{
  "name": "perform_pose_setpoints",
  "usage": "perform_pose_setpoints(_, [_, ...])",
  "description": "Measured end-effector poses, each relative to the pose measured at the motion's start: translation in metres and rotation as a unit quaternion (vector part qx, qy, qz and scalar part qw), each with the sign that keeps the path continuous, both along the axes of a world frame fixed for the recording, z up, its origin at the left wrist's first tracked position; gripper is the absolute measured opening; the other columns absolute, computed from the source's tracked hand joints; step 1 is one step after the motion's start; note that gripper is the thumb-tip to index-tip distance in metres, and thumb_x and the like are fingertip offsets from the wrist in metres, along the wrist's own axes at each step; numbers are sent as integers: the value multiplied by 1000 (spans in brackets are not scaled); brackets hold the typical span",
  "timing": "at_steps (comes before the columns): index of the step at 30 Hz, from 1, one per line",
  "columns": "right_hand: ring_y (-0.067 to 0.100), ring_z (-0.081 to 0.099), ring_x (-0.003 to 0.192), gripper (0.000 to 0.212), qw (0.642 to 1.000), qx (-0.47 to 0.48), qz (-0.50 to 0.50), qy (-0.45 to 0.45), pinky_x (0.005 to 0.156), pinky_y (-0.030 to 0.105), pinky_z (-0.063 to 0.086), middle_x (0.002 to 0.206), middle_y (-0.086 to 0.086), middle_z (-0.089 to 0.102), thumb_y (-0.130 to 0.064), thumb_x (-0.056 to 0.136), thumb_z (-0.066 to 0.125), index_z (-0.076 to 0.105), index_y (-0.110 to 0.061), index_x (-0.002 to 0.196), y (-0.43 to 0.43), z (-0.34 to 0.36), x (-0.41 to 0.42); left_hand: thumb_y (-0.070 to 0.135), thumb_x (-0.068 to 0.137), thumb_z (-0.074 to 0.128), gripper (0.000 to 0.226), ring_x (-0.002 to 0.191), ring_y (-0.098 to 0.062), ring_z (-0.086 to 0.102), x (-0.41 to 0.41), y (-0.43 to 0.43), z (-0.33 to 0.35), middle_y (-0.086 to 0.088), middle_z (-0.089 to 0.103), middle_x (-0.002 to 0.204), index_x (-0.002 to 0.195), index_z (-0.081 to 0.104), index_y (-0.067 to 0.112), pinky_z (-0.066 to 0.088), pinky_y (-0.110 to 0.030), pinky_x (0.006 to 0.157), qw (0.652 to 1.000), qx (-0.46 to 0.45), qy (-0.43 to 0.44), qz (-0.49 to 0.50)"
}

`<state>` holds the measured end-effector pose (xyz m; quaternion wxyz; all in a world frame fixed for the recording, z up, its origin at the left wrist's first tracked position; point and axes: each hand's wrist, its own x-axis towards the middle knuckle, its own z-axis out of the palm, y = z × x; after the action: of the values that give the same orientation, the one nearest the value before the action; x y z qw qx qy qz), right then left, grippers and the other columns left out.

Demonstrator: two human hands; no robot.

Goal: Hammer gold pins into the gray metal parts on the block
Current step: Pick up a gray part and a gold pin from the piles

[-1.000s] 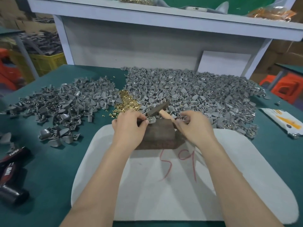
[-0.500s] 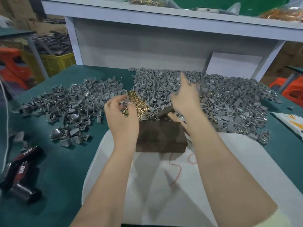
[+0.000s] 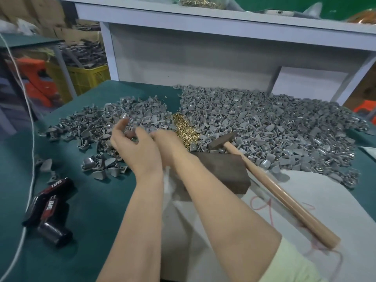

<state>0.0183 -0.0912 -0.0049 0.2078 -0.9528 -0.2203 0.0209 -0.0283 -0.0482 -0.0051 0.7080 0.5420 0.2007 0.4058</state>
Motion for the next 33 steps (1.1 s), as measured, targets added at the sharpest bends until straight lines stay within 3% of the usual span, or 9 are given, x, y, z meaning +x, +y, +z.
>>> perform_pose_setpoints(5, [16,63,87,14,956,270,-115,-22,80,25,48,95,5,71,-12,88,58,71,-10,94,-64,33,-11,1,91,48,37,105,-11,57,1,-12,-1,-2,58,120,122,56,20,43,-20,93,978,114,50,-166])
perform_pose_setpoints(9, [19,65,82,20,927,357,-110,34,78,35,54,85,0,70,-5,87,58,64,-23,82,-117,43,-38,0,90,57,32,96,-13,65,-9,-36,2,1,67,105,115,63,19,51,-24,87,903,247,19,-352])
perform_pose_setpoints(11, [25,65,80,24,920,375,-109,35,78,39,54,83,3,68,0,88,57,63,-22,81,-131,40,-48,2,89,60,27,93,-14,67,-12,-43,2,3,68,99,111,64,18,52,-24,86,887,273,13,-373])
perform_pose_setpoints(17, [9,66,68,21,881,452,-127,61,65,20,55,90,12,66,2,91,51,62,-16,89,-140,32,-59,7,92,57,20,90,-10,63,-11,-46,-3,4,67,93,105,58,23,48,-19,83,902,260,34,-343])
perform_pose_setpoints(22, [19,67,89,25,928,351,-123,-6,86,39,54,98,3,68,-7,91,56,64,-30,92,-132,29,-53,6,95,49,21,71,-5,68,-8,-37,-4,-3,65,93,90,44,26,52,-22,70,948,136,56,-283])
perform_pose_setpoints(25, [12,65,91,20,946,291,-144,-28,89,34,51,99,-6,68,-12,91,57,65,-30,95,-123,29,-40,-3,96,43,24,65,-6,68,-6,-27,2,-9,62,94,84,46,18,55,-20,63,966,4,8,-257])
perform_pose_setpoints(27, [9,62,91,19,964,205,-160,-44,87,26,48,105,-6,68,-15,91,56,68,-26,100,-113,28,-27,-3,96,43,20,62,-7,66,-4,-19,5,-7,61,85,85,49,13,54,-18,62,968,-102,-25,-227])
perform_pose_setpoints(30, [18,62,100,21,988,54,-141,-43,91,33,49,110,1,68,-14,90,56,70,-19,106,-86,23,-4,8,97,45,8,64,-9,63,-2,-9,7,-5,59,78,94,52,5,53,-18,61,956,-217,-38,-191])
perform_pose_setpoints(33, [26,62,98,23,988,-74,-134,-28,84,35,50,111,7,66,-15,86,60,66,-14,108,-57,14,16,19,96,53,11,74,-10,62,0,-10,4,-5,57,86,94,51,8,55,-20,70,962,-213,-22,-171])
